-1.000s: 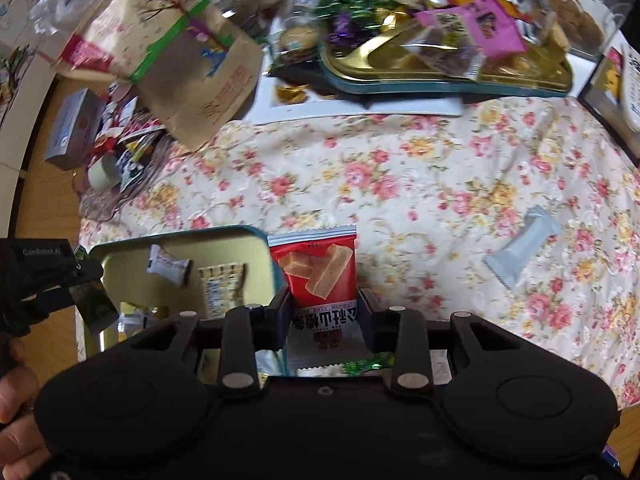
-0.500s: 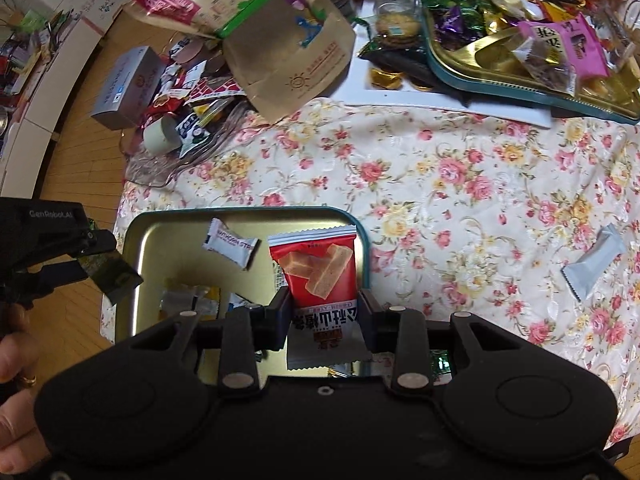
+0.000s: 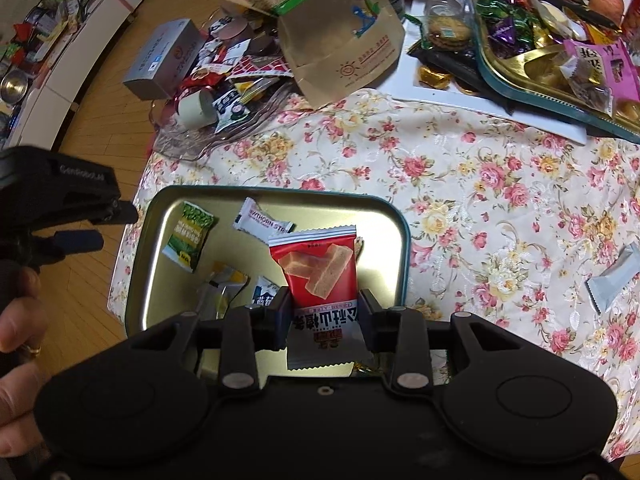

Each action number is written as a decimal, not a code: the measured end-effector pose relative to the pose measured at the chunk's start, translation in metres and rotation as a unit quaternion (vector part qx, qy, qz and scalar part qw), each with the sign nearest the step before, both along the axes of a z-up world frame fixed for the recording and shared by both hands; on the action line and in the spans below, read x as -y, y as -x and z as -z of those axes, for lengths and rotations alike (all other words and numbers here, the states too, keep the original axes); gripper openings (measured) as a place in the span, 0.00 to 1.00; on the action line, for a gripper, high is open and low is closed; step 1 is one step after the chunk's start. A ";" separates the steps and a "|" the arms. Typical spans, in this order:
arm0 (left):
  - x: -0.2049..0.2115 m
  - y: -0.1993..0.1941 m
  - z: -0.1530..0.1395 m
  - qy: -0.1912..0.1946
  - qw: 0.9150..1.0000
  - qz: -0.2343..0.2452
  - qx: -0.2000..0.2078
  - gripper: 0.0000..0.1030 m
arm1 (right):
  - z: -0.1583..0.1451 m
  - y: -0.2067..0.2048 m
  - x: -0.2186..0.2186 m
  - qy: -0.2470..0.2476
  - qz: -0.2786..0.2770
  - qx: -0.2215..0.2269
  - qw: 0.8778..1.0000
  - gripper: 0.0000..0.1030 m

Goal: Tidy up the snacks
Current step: 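Carry the red packet and green packet over the gold tray with both grippers, then open both grippers to drop the red and green packets onto the tray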

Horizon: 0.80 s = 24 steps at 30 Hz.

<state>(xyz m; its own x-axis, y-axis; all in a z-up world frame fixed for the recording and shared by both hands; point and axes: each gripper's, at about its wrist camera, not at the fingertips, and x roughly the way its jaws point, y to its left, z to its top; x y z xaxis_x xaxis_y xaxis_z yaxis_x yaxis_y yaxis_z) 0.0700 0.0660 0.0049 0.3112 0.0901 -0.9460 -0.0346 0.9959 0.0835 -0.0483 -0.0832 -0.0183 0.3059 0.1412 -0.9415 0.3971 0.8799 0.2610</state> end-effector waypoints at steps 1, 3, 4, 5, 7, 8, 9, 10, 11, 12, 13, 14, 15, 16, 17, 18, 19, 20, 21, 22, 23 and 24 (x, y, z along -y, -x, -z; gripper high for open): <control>0.000 0.000 0.000 0.003 1.000 0.005 -0.002 0.49 | 0.000 0.000 -0.002 -0.001 -0.005 -0.001 1.000 0.36; 0.001 0.000 0.000 0.005 1.000 0.010 -0.005 0.49 | 0.002 -0.001 -0.008 -0.001 -0.014 -0.001 1.000 0.36; 0.001 0.000 0.000 0.005 1.000 0.013 -0.006 0.49 | 0.002 -0.001 -0.010 0.000 -0.018 -0.002 1.000 0.36; 0.002 0.000 0.000 0.002 1.000 0.018 -0.007 0.49 | 0.003 -0.001 -0.013 0.002 -0.023 -0.002 1.000 0.36; 0.002 0.001 -0.001 -0.005 1.000 0.024 -0.004 0.49 | 0.003 -0.002 -0.018 0.003 -0.033 -0.002 0.999 0.36; 0.002 0.001 -0.001 -0.012 1.000 0.018 0.001 0.49 | 0.004 -0.002 -0.020 0.003 -0.039 -0.001 0.999 0.36; 0.002 0.001 -0.001 -0.019 1.000 0.012 0.002 0.48 | 0.004 -0.001 -0.023 0.002 -0.043 -0.001 0.999 0.36; 0.002 0.000 0.000 -0.019 1.000 0.009 0.001 0.48 | 0.004 -0.001 -0.025 0.003 -0.048 -0.001 0.999 0.36; 0.002 -0.001 0.001 -0.013 1.000 0.009 -0.004 0.48 | 0.005 -0.001 -0.028 0.004 -0.053 -0.001 0.999 0.36; 0.002 -0.001 0.001 -0.004 1.000 0.011 -0.009 0.48 | 0.005 -0.001 -0.030 0.007 -0.057 -0.001 0.998 0.36; 0.002 -0.001 0.002 0.004 1.000 0.013 -0.014 0.48 | 0.006 -0.001 -0.033 0.009 -0.061 -0.001 0.998 0.36; 0.002 -0.001 0.002 0.006 1.000 0.014 -0.017 0.48 | 0.006 0.000 -0.034 0.011 -0.064 -0.002 0.998 0.36; 0.003 0.000 0.004 0.004 1.000 0.014 -0.021 0.48 | 0.007 0.000 -0.035 0.012 -0.067 -0.002 0.998 0.36; 0.004 0.000 0.005 0.002 1.000 0.015 -0.026 0.48 | 0.007 -0.001 -0.037 0.012 -0.070 -0.002 0.997 0.36; 0.005 0.000 0.007 0.003 0.999 0.017 -0.034 0.48 | 0.007 -0.001 -0.038 0.012 -0.071 -0.003 0.997 0.36; 0.005 -0.001 0.009 0.007 0.999 0.017 -0.041 0.48 | 0.007 -0.001 -0.039 0.012 -0.072 -0.003 0.997 0.36; 0.004 -0.001 0.010 0.013 0.999 0.015 -0.047 0.48 | 0.008 -0.001 -0.039 0.012 -0.074 -0.004 0.997 0.36; 0.004 -0.002 0.010 0.018 0.998 0.013 -0.050 0.48 | 0.008 0.000 -0.040 0.011 -0.076 -0.004 0.997 0.36; 0.004 -0.002 0.009 0.022 0.998 0.012 -0.051 0.48 | 0.008 0.000 -0.041 0.011 -0.078 -0.004 0.997 0.37; 0.004 -0.003 0.009 0.023 0.998 0.012 -0.051 0.48 | 0.008 0.000 -0.042 0.010 -0.082 -0.005 0.997 0.37; 0.004 -0.003 0.008 0.023 0.998 0.012 -0.050 0.48 | 0.008 0.000 -0.043 0.008 -0.085 -0.005 0.996 0.39; 0.004 -0.003 0.007 0.024 0.998 0.012 -0.049 0.48 | 0.008 -0.001 -0.043 0.006 -0.085 -0.006 0.996 0.39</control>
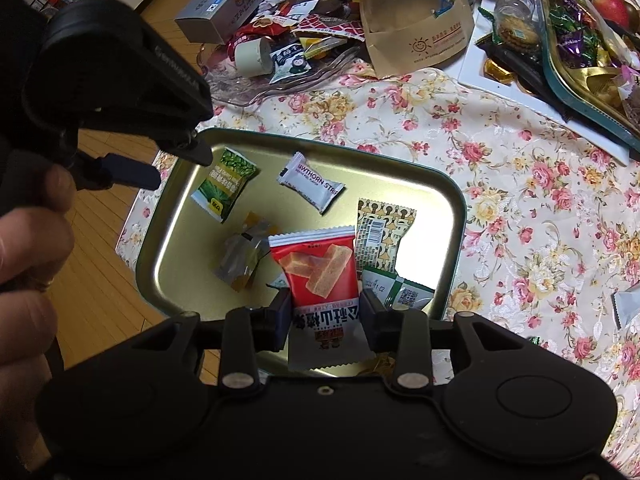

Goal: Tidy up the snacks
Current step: 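Open both grippers to drop the red and green packets onto the tray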

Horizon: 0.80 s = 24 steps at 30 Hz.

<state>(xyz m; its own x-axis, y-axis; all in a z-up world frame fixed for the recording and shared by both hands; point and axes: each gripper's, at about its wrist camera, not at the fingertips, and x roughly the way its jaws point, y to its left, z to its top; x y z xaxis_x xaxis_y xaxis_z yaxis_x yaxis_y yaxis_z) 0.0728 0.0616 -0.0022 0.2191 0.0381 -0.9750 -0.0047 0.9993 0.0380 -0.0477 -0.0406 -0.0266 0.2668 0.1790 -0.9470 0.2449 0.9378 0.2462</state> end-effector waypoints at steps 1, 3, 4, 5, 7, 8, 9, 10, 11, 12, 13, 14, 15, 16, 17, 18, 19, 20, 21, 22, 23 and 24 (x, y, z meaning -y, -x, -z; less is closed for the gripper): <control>0.001 0.000 -0.001 0.001 1.000 0.002 0.001 0.48 | 0.000 0.000 0.001 -0.003 0.002 -0.002 1.000 0.41; 0.002 0.000 -0.001 0.004 1.000 0.007 0.000 0.48 | 0.001 -0.001 0.003 -0.013 0.006 -0.006 1.000 0.42; 0.003 0.000 -0.001 0.006 1.000 0.009 -0.001 0.48 | 0.002 -0.001 0.004 -0.019 0.008 -0.009 1.000 0.43; 0.004 0.000 -0.001 0.006 1.000 0.011 -0.003 0.48 | 0.002 -0.001 0.005 -0.022 0.011 -0.012 1.000 0.44; 0.007 0.000 0.001 0.007 1.000 0.016 -0.007 0.48 | 0.002 -0.001 0.006 -0.022 0.017 -0.016 0.999 0.44; 0.009 0.001 0.001 0.008 1.000 0.019 -0.009 0.48 | 0.003 -0.001 0.007 -0.020 0.020 -0.018 0.999 0.45; 0.011 0.001 0.002 0.009 1.000 0.024 -0.010 0.48 | 0.003 -0.001 0.008 -0.018 0.024 -0.019 0.999 0.45; 0.014 0.002 0.002 0.011 0.999 0.029 -0.012 0.48 | 0.003 0.000 0.010 -0.015 0.027 -0.022 0.999 0.45; 0.017 0.003 0.002 0.012 0.999 0.035 -0.014 0.48 | 0.004 0.000 0.011 -0.013 0.030 -0.025 0.999 0.45; 0.019 0.004 0.003 0.012 0.999 0.039 -0.015 0.48 | 0.004 0.000 0.012 -0.010 0.033 -0.029 0.999 0.45; 0.022 0.005 0.003 0.012 0.999 0.044 -0.016 0.48 | 0.006 0.000 0.014 -0.006 0.036 -0.034 0.999 0.45; 0.025 0.006 0.003 0.012 0.999 0.047 -0.017 0.48 | 0.007 0.001 0.016 -0.002 0.039 -0.039 0.998 0.45; 0.028 0.007 0.003 0.013 0.998 0.051 -0.018 0.48 | 0.007 0.002 0.017 0.001 0.041 -0.043 0.998 0.45; 0.030 0.008 0.004 0.014 0.998 0.054 -0.019 0.48 | 0.008 0.002 0.019 0.003 0.045 -0.047 0.998 0.45; 0.033 0.009 0.004 0.015 0.998 0.058 -0.020 0.48 | 0.010 0.003 0.022 0.005 0.049 -0.053 0.997 0.45; 0.036 0.010 0.004 0.015 0.998 0.061 -0.021 0.48 | 0.010 0.004 0.024 0.006 0.051 -0.057 0.997 0.45; 0.040 0.011 0.005 0.015 0.998 0.064 -0.022 0.48 | 0.011 0.005 0.027 0.007 0.055 -0.061 0.997 0.45; 0.043 0.012 0.005 0.014 0.997 0.067 -0.022 0.48 | 0.012 0.007 0.031 0.009 0.059 -0.064 0.996 0.45; 0.047 0.013 0.006 0.013 0.997 0.069 -0.023 0.48 | 0.012 0.008 0.034 0.010 0.063 -0.066 0.996 0.45; 0.051 0.014 0.006 0.014 0.997 0.073 -0.025 0.48 | 0.012 0.010 0.037 0.012 0.067 -0.068 0.995 0.45; 0.054 0.016 0.007 0.015 0.997 0.076 -0.026 0.48 | 0.012 0.012 0.041 0.013 0.071 -0.070 0.995 0.45; 0.059 0.017 0.007 0.015 0.996 0.080 -0.027 0.48 | 0.012 0.014 0.045 0.013 0.075 -0.071 0.995 0.45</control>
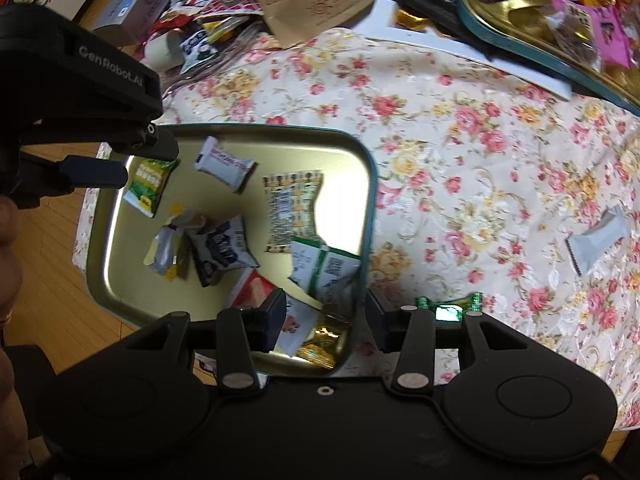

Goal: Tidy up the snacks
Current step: 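Open both grippers to drop the red and green packets onto the tray, then move both grippers back toward the green candy and grey-white bar on the cloth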

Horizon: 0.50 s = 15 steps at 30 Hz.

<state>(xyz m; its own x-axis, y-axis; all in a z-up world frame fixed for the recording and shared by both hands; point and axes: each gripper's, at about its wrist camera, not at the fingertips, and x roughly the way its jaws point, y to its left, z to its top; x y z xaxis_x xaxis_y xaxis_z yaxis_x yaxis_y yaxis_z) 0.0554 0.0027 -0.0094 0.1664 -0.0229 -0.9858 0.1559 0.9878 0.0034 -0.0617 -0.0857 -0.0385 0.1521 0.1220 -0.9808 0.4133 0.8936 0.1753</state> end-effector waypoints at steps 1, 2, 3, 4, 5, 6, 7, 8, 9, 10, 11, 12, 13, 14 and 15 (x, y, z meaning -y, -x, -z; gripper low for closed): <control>0.004 0.002 0.000 0.000 1.000 0.004 -0.001 0.48 | 0.000 0.003 0.005 0.001 0.006 -0.002 1.000 0.45; 0.010 0.005 0.001 -0.001 1.000 0.009 -0.001 0.48 | -0.001 0.005 0.010 0.002 0.010 -0.003 1.000 0.45; 0.015 0.007 0.001 -0.002 1.000 0.014 -0.001 0.48 | -0.001 0.007 0.015 0.003 0.015 -0.004 1.000 0.45; 0.021 0.009 0.002 -0.003 1.000 0.020 -0.001 0.48 | -0.001 0.010 0.020 0.004 0.020 -0.006 1.000 0.45; 0.026 0.012 0.003 -0.004 1.000 0.025 -0.002 0.48 | -0.001 0.012 0.025 0.005 0.026 -0.007 1.000 0.45; 0.032 0.014 0.005 -0.004 1.000 0.029 -0.003 0.48 | -0.002 0.014 0.030 0.005 0.031 -0.008 0.999 0.45; 0.037 0.017 0.006 -0.005 0.999 0.034 -0.005 0.48 | -0.002 0.017 0.035 0.005 0.038 -0.009 0.999 0.45; 0.043 0.020 0.008 -0.005 0.999 0.038 -0.007 0.48 | -0.002 0.019 0.040 0.005 0.043 -0.010 0.999 0.45; 0.049 0.022 0.010 -0.005 0.999 0.043 -0.010 0.48 | -0.003 0.022 0.045 0.005 0.048 -0.010 0.999 0.45; 0.055 0.025 0.012 -0.006 0.999 0.050 -0.013 0.48 | -0.004 0.024 0.050 0.007 0.054 -0.010 0.998 0.45; 0.060 0.028 0.014 -0.006 0.998 0.057 -0.016 0.48 | -0.005 0.027 0.056 0.008 0.060 -0.010 0.998 0.45; 0.066 0.032 0.016 -0.006 0.998 0.066 -0.020 0.48 | -0.006 0.030 0.061 0.009 0.067 -0.010 0.998 0.45; 0.070 0.035 0.018 -0.004 0.997 0.072 -0.023 0.48 | -0.007 0.033 0.067 0.009 0.075 -0.009 0.997 0.45; 0.074 0.038 0.019 -0.002 0.997 0.077 -0.026 0.48 | -0.008 0.037 0.073 0.009 0.083 -0.009 0.996 0.45; 0.078 0.040 0.021 0.001 0.996 0.081 -0.030 0.48 | -0.009 0.040 0.080 0.009 0.091 -0.009 0.996 0.45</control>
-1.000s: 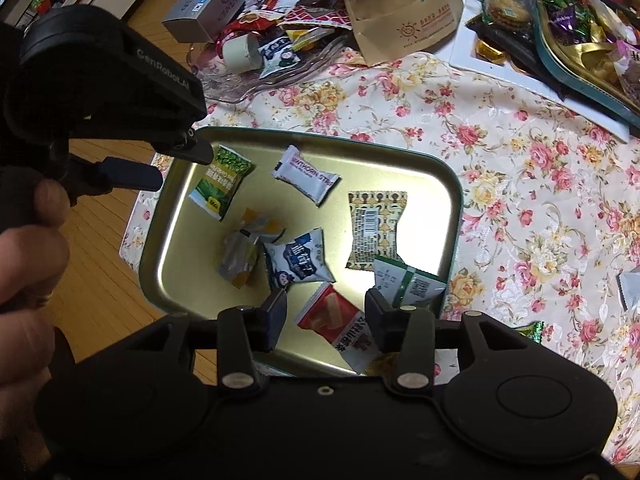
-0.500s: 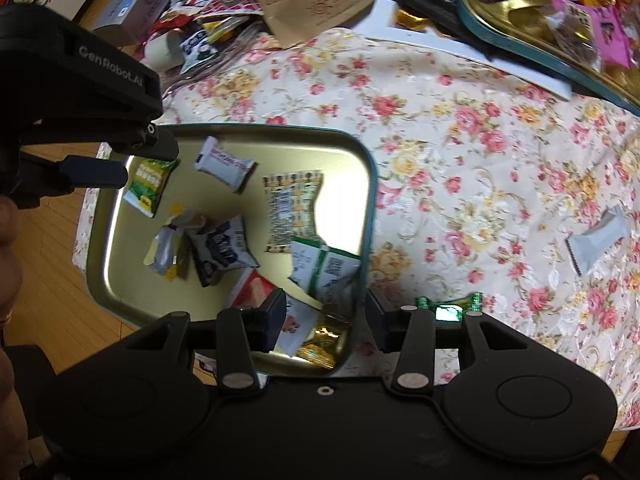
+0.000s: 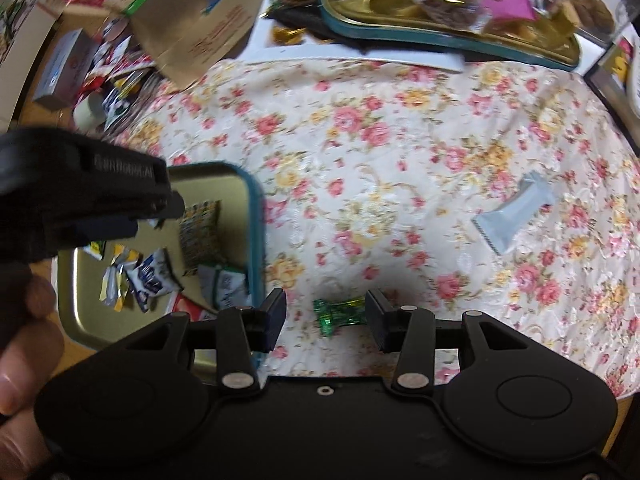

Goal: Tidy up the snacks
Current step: 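Move both grippers back toward the green candy and grey-white bar on the cloth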

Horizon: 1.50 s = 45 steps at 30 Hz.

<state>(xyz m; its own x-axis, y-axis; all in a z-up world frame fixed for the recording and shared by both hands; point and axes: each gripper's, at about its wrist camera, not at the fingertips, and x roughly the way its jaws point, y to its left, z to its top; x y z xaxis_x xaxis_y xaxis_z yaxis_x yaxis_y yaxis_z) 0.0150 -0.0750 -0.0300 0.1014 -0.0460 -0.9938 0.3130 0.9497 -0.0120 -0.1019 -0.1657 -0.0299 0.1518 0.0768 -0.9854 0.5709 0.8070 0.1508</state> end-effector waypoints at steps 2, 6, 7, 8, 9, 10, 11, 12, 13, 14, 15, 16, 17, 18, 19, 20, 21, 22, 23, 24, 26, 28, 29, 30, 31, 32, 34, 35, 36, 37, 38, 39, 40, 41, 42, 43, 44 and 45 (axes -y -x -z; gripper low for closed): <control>0.006 0.004 0.002 0.002 1.000 0.004 -0.005 0.48 | -0.002 0.008 0.016 0.002 0.018 -0.001 1.000 0.45; 0.017 0.014 0.008 -0.003 1.000 0.011 -0.010 0.48 | -0.003 0.027 0.040 0.007 0.049 -0.005 0.999 0.45; 0.021 0.017 0.009 -0.003 1.000 0.014 -0.012 0.48 | -0.003 0.032 0.047 0.009 0.055 -0.006 0.998 0.45; 0.024 0.020 0.011 -0.002 1.000 0.020 -0.016 0.48 | -0.003 0.037 0.052 0.011 0.060 -0.007 0.998 0.45; 0.028 0.024 0.013 -0.001 0.999 0.027 -0.021 0.48 | -0.002 0.041 0.057 0.013 0.065 -0.009 0.998 0.45; 0.032 0.028 0.015 0.001 0.999 0.034 -0.026 0.48 | -0.001 0.046 0.062 0.015 0.069 -0.011 0.997 0.45; 0.036 0.032 0.017 0.003 0.999 0.043 -0.031 0.48 | -0.001 0.051 0.066 0.017 0.073 -0.013 0.997 0.45; 0.040 0.037 0.019 0.002 0.998 0.053 -0.035 0.48 | 0.000 0.056 0.070 0.018 0.076 -0.015 0.997 0.45; 0.043 0.041 0.022 0.000 0.997 0.062 -0.038 0.48 | 0.000 0.061 0.075 0.017 0.078 -0.015 0.997 0.45; 0.047 0.046 0.024 -0.005 0.997 0.072 -0.040 0.48 | -0.001 0.065 0.079 0.016 0.081 -0.016 0.996 0.45; 0.050 0.052 0.026 -0.010 0.996 0.082 -0.040 0.48 | -0.001 0.069 0.084 0.014 0.084 -0.016 0.996 0.45; 0.052 0.056 0.028 -0.015 0.995 0.092 -0.040 0.48 | 0.001 0.073 0.090 0.010 0.091 -0.017 0.996 0.45; 0.055 0.061 0.029 -0.020 0.994 0.100 -0.041 0.48 | 0.001 0.078 0.095 0.007 0.098 -0.017 0.995 0.45; 0.057 0.066 0.031 -0.024 0.993 0.109 -0.042 0.48 | 0.000 0.083 0.102 0.003 0.106 -0.018 0.994 0.45; 0.058 0.069 0.032 -0.027 0.992 0.116 -0.043 0.48 | 0.000 0.088 0.107 -0.002 0.116 -0.018 0.993 0.45; 0.060 0.073 0.032 -0.029 0.991 0.124 -0.044 0.48 | 0.000 0.090 0.111 -0.006 0.125 -0.018 0.992 0.45; 0.061 0.077 0.033 -0.032 0.990 0.131 -0.043 0.48 | -0.001 0.093 0.116 -0.010 0.134 -0.016 0.991 0.45; 0.061 0.080 0.033 -0.035 0.989 0.139 -0.040 0.48 | -0.002 0.096 0.121 -0.013 0.143 -0.013 0.990 0.45; 0.062 0.084 0.033 -0.040 0.988 0.147 -0.036 0.48 | -0.004 0.099 0.125 -0.013 0.151 -0.012 0.988 0.45; 0.062 0.088 0.034 -0.045 0.987 0.154 -0.031 0.48 | -0.006 0.101 0.127 -0.011 0.158 -0.010 0.987 0.45; 0.060 0.095 0.034 -0.056 0.985 0.163 -0.022 0.48 | -0.009 0.104 0.129 -0.006 0.165 -0.009 0.986 0.45; 0.055 0.102 0.035 -0.063 0.983 0.170 -0.016 0.48 | -0.011 0.106 0.130 -0.006 0.168 -0.006 0.986 0.45; 0.052 0.106 0.035 -0.064 0.983 0.172 -0.015 0.48 | -0.012 0.108 0.129 -0.007 0.167 -0.005 0.986 0.45; 0.048 0.110 0.035 -0.064 0.983 0.174 -0.015 0.48 | -0.012 0.108 0.129 -0.008 0.167 -0.003 0.986 0.45; 0.045 0.112 0.035 -0.065 0.982 0.175 -0.016 0.48 | -0.013 0.109 0.128 -0.008 0.168 -0.003 0.986 0.45; 0.042 0.115 0.035 -0.065 0.982 0.176 -0.018 0.48 | -0.015 0.110 0.127 -0.007 0.168 -0.003 0.986 0.45; 0.037 0.121 0.034 -0.064 0.982 0.177 -0.017 0.48 | -0.016 0.112 0.125 -0.003 0.169 -0.004 0.986 0.45; 0.034 0.124 0.033 -0.064 0.982 0.178 -0.015 0.48 | -0.016 0.112 0.124 -0.001 0.169 -0.004 0.986 0.45; 0.031 0.126 0.032 -0.062 0.982 0.177 -0.012 0.48 | -0.017 0.114 0.123 0.000 0.169 -0.003 0.986 0.45; 0.029 0.129 0.031 -0.060 0.982 0.177 -0.010 0.48 | -0.019 0.115 0.122 0.001 0.171 -0.001 0.985 0.45; 0.027 0.131 0.030 -0.057 0.983 0.176 -0.009 0.48 | -0.021 0.117 0.121 0.002 0.171 0.004 0.985 0.45; 0.025 0.133 0.028 -0.050 0.983 0.175 -0.009 0.48 | -0.023 0.119 0.120 0.004 0.172 0.009 0.985 0.45; 0.023 0.134 0.027 -0.042 0.984 0.173 -0.010 0.48 | -0.026 0.121 0.118 0.007 0.173 0.014 0.985 0.45; 0.022 0.135 0.026 -0.036 0.984 0.172 -0.011 0.48 | -0.028 0.122 0.117 0.010 0.174 0.019 0.984 0.45; 0.022 0.135 0.024 -0.028 0.985 0.172 -0.011 0.48 | -0.031 0.124 0.116 0.014 0.176 0.025 0.984 0.45; 0.022 0.136 0.022 -0.022 0.985 0.172 -0.008 0.48 | -0.033 0.126 0.114 0.017 0.176 0.030 0.984 0.45; 0.021 0.136 0.020 -0.018 0.985 0.171 -0.004 0.48 | -0.036 0.127 0.112 0.019 0.176 0.034 0.984 0.45; 0.020 0.137 0.017 -0.012 0.985 0.170 0.000 0.48 | -0.038 0.128 0.110 0.022 0.176 0.039 0.983 0.45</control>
<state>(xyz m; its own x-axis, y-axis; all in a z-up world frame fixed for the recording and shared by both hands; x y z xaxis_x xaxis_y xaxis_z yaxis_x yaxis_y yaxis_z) -0.1219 -0.0953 -0.0473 0.0848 -0.0541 -0.9949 0.6139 0.7893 0.0094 -0.2298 -0.2760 0.0085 0.2369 -0.0363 -0.9709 0.8042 0.5681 0.1750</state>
